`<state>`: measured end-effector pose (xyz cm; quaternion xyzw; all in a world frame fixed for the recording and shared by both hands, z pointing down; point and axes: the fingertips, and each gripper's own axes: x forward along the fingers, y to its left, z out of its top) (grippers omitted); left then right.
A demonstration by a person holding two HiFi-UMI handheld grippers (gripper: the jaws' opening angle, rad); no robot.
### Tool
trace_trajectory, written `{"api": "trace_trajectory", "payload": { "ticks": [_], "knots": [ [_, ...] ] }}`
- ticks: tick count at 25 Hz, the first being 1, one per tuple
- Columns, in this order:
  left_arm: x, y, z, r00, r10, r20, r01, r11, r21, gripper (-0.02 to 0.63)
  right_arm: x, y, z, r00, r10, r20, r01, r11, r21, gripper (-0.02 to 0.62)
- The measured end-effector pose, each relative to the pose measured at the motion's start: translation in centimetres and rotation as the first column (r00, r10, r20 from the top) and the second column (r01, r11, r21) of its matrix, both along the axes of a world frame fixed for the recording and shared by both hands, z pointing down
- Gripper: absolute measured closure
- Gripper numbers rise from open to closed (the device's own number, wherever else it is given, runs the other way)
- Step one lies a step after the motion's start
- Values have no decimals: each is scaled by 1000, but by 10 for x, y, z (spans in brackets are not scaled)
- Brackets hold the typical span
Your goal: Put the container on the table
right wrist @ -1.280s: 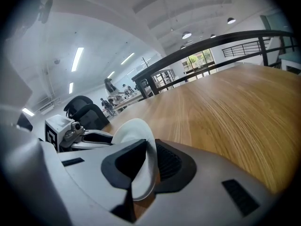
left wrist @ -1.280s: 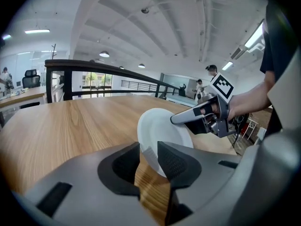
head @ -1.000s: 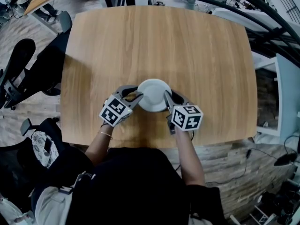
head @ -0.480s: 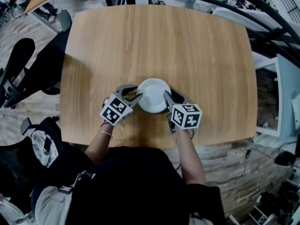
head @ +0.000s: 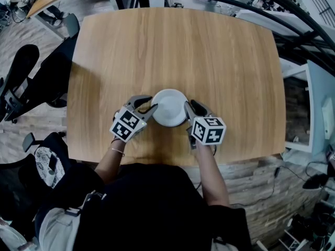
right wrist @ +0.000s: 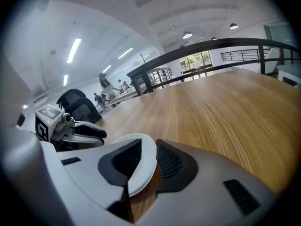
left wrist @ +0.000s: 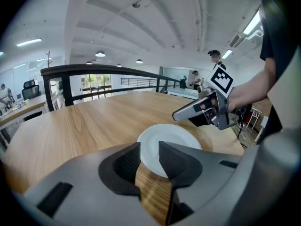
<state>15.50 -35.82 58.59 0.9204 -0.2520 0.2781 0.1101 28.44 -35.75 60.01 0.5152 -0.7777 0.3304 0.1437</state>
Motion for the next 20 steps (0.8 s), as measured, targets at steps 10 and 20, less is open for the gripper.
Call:
{"api": "trace_trajectory", "payload": {
  "ticks": [10,20],
  "knots": [
    [-2,2,-25,997,-73,-20,74,996,47,552,2,7,-28,1000,-1,13,0,998,62,545],
    [-12,12,-35,994,-103,-40,105,993,52,560,-8,22,-36,1000,-28,1,28,997,70,571]
  ]
}}
